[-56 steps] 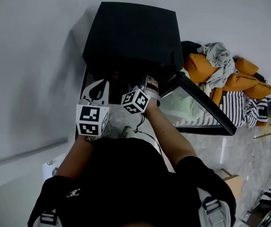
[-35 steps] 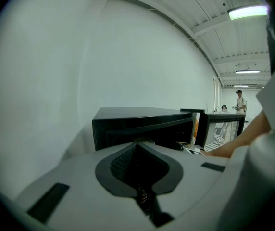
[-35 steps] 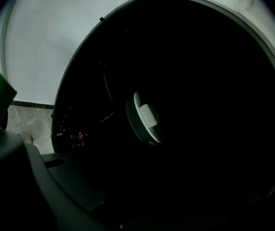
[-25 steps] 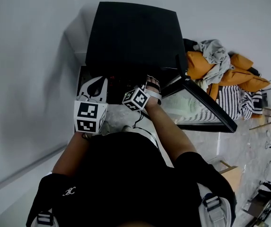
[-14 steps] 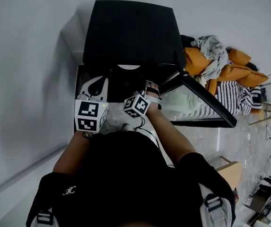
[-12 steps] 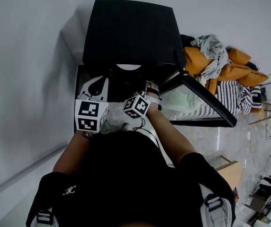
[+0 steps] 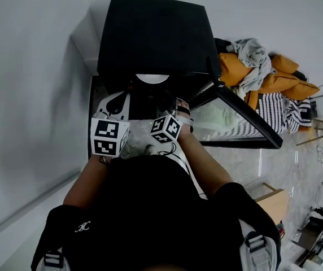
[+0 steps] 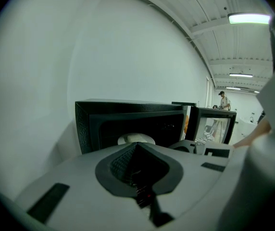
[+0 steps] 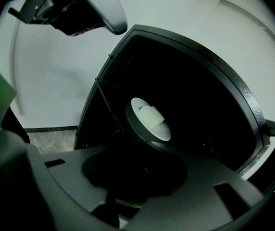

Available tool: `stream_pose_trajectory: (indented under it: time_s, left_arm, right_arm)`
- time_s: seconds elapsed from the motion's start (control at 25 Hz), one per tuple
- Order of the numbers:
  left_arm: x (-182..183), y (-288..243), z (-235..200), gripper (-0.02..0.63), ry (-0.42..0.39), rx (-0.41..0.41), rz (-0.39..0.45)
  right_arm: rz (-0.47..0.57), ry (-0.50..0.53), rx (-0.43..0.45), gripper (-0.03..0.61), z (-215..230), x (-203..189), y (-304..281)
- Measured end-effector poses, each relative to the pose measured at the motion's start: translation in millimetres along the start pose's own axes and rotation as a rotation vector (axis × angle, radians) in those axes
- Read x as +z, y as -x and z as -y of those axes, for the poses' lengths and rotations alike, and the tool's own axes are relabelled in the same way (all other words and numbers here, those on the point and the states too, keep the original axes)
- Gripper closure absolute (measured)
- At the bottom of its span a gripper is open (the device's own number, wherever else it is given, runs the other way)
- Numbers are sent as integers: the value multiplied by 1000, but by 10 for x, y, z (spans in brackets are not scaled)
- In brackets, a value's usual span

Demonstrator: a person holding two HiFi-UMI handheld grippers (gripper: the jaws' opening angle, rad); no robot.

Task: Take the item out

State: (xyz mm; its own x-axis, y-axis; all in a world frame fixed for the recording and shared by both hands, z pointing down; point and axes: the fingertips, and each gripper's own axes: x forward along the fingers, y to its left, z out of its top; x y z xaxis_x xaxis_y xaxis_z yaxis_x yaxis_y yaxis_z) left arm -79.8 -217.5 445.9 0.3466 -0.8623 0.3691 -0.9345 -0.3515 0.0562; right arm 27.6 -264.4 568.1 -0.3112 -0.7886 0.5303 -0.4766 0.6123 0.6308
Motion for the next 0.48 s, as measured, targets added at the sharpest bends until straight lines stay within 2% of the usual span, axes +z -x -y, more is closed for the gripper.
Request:
stream_pose_trajectory:
  time_s: [0.16, 0.24, 0.28, 0.36, 0.48]
  left_arm:
    - [-262, -72, 37, 606, 8, -28, -66]
    - [-411, -121, 80, 606, 40, -66, -94]
    - [-469, -146, 109, 606, 81, -93, -96]
    - [-549, -193, 170, 604, 238, -162, -77]
    - [-638, -246, 196, 604, 573, -242, -33]
  right_arm:
    - [56, -74, 19, 465, 36, 50, 243]
    - [101, -195, 16, 465, 142, 116, 383]
    - [122, -299, 28, 465, 207, 145, 431]
    - [162, -557, 71, 465, 339, 183, 468]
    - [212, -996, 162, 465, 509, 193, 460]
